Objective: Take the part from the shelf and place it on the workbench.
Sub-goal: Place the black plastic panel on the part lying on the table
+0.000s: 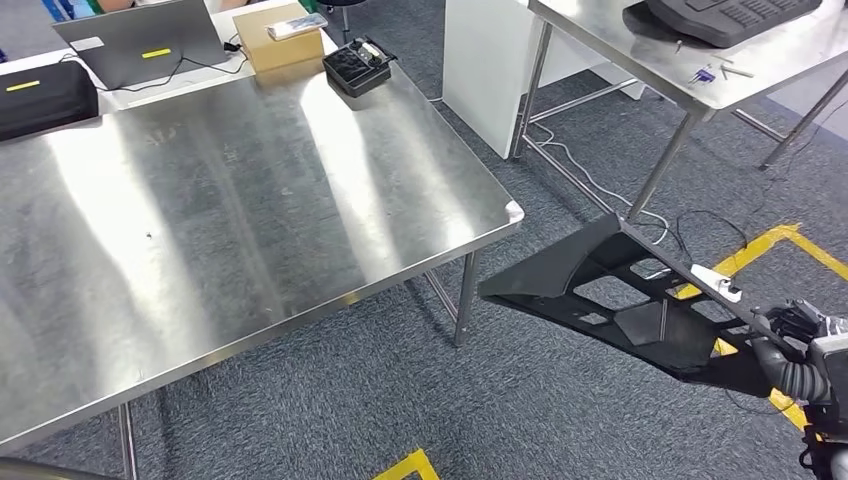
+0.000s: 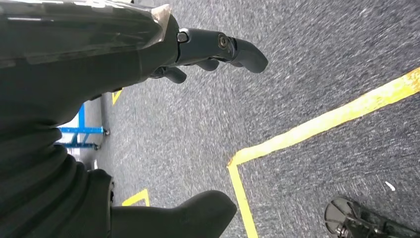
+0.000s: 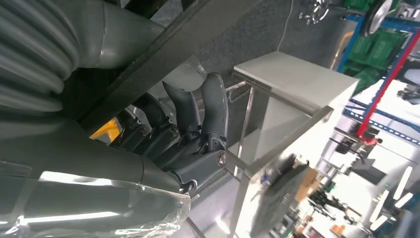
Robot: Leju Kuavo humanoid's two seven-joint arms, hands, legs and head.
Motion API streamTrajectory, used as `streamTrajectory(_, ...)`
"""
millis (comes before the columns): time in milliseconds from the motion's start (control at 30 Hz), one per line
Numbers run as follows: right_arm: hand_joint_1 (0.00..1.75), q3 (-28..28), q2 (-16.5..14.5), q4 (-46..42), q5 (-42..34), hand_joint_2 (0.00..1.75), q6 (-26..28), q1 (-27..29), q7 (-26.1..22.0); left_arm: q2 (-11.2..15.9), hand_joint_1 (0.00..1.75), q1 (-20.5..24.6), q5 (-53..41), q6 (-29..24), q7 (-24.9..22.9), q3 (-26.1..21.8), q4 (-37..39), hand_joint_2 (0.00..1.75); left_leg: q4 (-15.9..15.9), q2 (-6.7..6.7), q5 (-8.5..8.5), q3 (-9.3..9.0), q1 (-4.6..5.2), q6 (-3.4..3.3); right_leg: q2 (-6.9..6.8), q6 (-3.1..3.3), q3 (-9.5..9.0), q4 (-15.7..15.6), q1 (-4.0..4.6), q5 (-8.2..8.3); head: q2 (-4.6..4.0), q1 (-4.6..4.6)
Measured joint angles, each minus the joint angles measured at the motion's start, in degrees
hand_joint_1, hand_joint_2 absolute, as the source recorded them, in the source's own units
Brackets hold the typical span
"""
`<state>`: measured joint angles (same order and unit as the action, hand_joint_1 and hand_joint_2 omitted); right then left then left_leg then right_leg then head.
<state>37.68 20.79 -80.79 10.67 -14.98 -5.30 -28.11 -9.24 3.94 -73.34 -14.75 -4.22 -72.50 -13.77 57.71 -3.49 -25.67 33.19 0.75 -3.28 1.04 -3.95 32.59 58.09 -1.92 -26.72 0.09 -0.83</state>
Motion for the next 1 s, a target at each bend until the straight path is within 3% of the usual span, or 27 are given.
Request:
streamTrajectory(67, 1.75, -0.61, -0.04, 0.75, 0.45, 1.75, 0.05, -0.9, 0.0, -0.02, 0.0, -0.09, 0.04, -0.18, -0.2, 0.0, 0.0, 1.75, 0.22, -0.34, -0.1, 0.37, 0.03, 0.44, -0.41, 1.2, -0.01, -0.12, 0.09, 0.07, 0.0, -0.09)
streamTrajectory(133, 1.75, -1.23, -0.03, 1.43, 0.83, 1.75, 0.1, -1.77, 0.0, -0.01, 0.0, -0.19, 0.05, -0.29, -0.36, -0.01, 0.0, 1.75, 1.3, 0.26, -0.85, 0.9, -0.15, 0.86, -0.88, 2.02, -0.04, -0.16, -0.14, 0.2, 0.0, -0.23)
streamTrajectory(200, 1.75, -1.67, 0.11, 1.97, 1.06, 1.75, 0.15, -2.51, -0.02, -0.02, 0.0, -0.16, 0.05, -0.34, -0.43, -0.01, 0.0, 1.75, 6.31, 1.75, -3.87, 3.27, -0.37, 1.49, -1.41, 2.66, -0.12, -0.23, -0.17, 0.19, 0.0, -0.5)
streamTrajectory(267, 1.75, -1.94, 0.19, 2.48, 1.17, 1.75, 0.16, -3.02, -0.02, -0.1, 0.0, -0.14, 0.05, -0.34, -0.49, 0.0, 0.01, 1.75, 14.08, 2.62, -7.35, 7.28, -0.67, 1.97, -2.07, 2.99, -0.15, -0.22, 0.06, 0.04, 0.0, -0.63)
streamTrajectory(300, 1.75, -2.03, 0.2, 2.74, 1.22, 1.75, 0.16, -3.22, -0.02, -0.13, 0.0, -0.16, 0.05, -0.34, -0.54, 0.0, 0.02, 1.75, 16.61, 2.74, -7.95, 8.69, -0.78, 2.04, -2.42, 3.07, -0.18, -0.21, 0.16, -0.03, 0.0, -0.64)
streamTrajectory(333, 1.75, -2.11, 0.19, 2.97, 1.24, 1.75, 0.16, -3.36, -0.02, -0.16, 0.0, -0.18, 0.05, -0.33, -0.59, -0.01, 0.02, 1.75, 17.09, 2.81, -7.45, 9.14, -0.84, 2.0, -2.76, 3.13, -0.25, -0.21, 0.26, -0.09, 0.0, -0.64)
streamTrajectory(367, 1.75, -2.19, 0.21, 3.18, 1.25, 1.75, 0.16, -3.46, -0.02, -0.16, 0.0, -0.19, 0.04, -0.33, -0.64, -0.01, 0.02, 1.75, 15.13, 2.96, -5.88, 8.34, -0.84, 1.82, -3.08, 3.18, -0.35, -0.21, 0.35, -0.15, 0.0, -0.64)
streamTrajectory(467, 1.75, -2.34, 0.6, 3.6, 1.24, 1.75, 0.1, -3.74, -0.04, -0.08, 0.0, -0.13, -0.03, -0.33, -0.74, -0.01, 0.01, 1.75, 3.69, 4.47, -0.64, 2.77, -0.43, 0.59, -3.96, 3.05, -0.73, -0.25, 0.74, -0.45, 0.0, -0.56)
streamTrajectory(533, 1.75, -2.43, 1.07, 3.99, 1.11, 1.75, -0.09, -3.98, -0.05, -0.01, 0.0, -0.09, -0.08, -0.33, -0.74, 0.0, 0.01, 1.75, 0.99, 4.89, -0.08, 1.57, 0.02, 0.07, -4.46, 2.65, -0.82, -0.38, 0.9, -0.59, 0.0, -0.48)
streamTrajectory(633, 1.75, -2.68, 1.98, 4.56, 0.83, 1.75, -0.25, -4.13, -0.14, -0.05, 0.0, -0.12, -0.2, -0.33, -0.74, 0.0, 0.02, 1.75, -0.32, 3.91, 0.6, 0.93, -0.06, -0.62, -4.43, 1.85, -0.87, -0.21, 1.06, -0.99, 0.0, -0.42)
streamTrajectory(700, 1.75, -2.78, 2.54, 4.88, 0.57, 1.75, -0.26, -4.13, -0.22, -0.06, 0.0, -0.11, -0.36, -0.33, -0.72, 0.0, 0.01, 1.75, -1.44, 3.36, 1.28, 0.12, -0.34, -1.14, -2.89, 2.05, 0.93, 3.78, 1.06, -3.06, 0.0, -0.29)
streamTrajectory(767, 1.75, -2.79, 2.74, 5.24, 0.38, 1.75, -0.26, -3.87, -0.26, -0.03, 0.0, -0.08, -0.47, -0.3, -0.66, 0.0, 0.01, 1.75, -1.58, 2.73, 1.38, 0.01, -0.28, -1.34, -1.77, 2.39, 4.84, 11.51, 0.85, -6.17, 0.0, -0.18)
streamTrajectory(833, 1.75, -2.85, 2.77, 5.6, 0.34, 1.75, -0.26, -3.37, -0.26, -0.09, 0.0, -0.1, -0.49, -0.21, -0.62, 0.0, 0.02, 1.75, -1.53, 1.87, 1.33, 0.0, -0.29, -1.31, -1.54, 1.83, 7.42, 15.81, 0.72, -7.11, 0.0, -0.12)
streamTrajectory(867, 1.75, -2.87, 2.79, 5.73, 0.32, 1.75, -0.26, -3.17, -0.28, -0.15, 0.0, -0.11, -0.51, -0.18, -0.61, 0.0, 0.03, 1.75, -1.48, 1.41, 1.29, -0.03, -0.31, -1.25, -1.49, 1.26, 7.05, 14.59, 0.63, -6.18, 0.0, -0.11)
streamTrajectory(933, 1.75, -2.89, 2.89, 5.85, 0.26, 1.75, -0.26, -3.01, -0.35, -0.23, 0.0, -0.12, -0.54, -0.14, -0.58, 0.0, 0.03, 1.75, -1.14, 0.54, 1.07, -0.04, -0.35, -0.92, -0.83, 0.05, 3.48, 6.74, 0.16, -2.72, 0.0, -0.06)
streamTrajectory(1000, 1.75, -2.89, 3.03, 5.9, 0.16, 1.75, -0.26, -2.91, -0.47, -0.22, 0.0, -0.12, -0.6, -0.08, -0.55, 0.0, 0.03, 1.75, -0.41, -0.22, 0.57, 0.2, -0.15, -0.26, -0.09, 0.07, 0.35, 0.44, 0.05, -0.33, 0.0, -0.02)
